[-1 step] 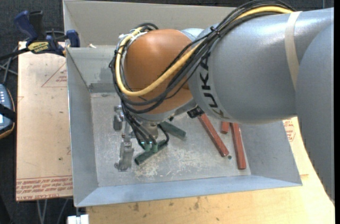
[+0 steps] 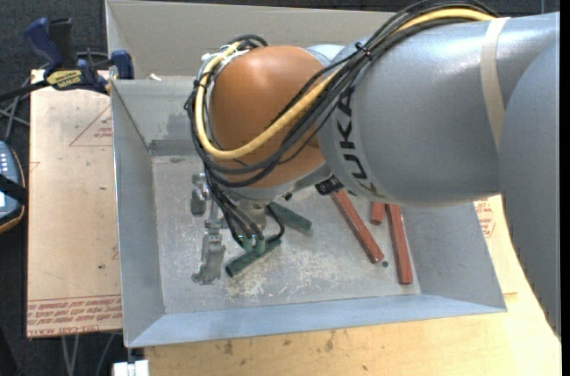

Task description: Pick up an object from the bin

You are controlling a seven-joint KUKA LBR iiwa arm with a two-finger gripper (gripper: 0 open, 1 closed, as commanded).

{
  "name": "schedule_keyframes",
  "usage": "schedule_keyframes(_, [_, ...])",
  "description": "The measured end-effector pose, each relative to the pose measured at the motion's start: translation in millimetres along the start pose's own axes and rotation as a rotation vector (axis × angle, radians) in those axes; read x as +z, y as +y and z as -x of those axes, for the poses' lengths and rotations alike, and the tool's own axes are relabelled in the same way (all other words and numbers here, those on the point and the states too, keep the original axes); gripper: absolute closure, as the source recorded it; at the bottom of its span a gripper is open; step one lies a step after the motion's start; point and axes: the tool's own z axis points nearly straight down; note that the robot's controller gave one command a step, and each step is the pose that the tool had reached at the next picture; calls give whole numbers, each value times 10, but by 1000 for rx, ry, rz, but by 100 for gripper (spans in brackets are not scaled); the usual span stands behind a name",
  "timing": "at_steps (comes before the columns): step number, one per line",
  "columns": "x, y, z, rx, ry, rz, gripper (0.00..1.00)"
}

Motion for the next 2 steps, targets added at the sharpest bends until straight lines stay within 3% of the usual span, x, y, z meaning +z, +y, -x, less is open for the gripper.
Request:
schedule_keyframes(1, [500,-354,46,-16,-6,3,0])
schedule_keyframes(2, [939,-388,35,-16,0,-4,0])
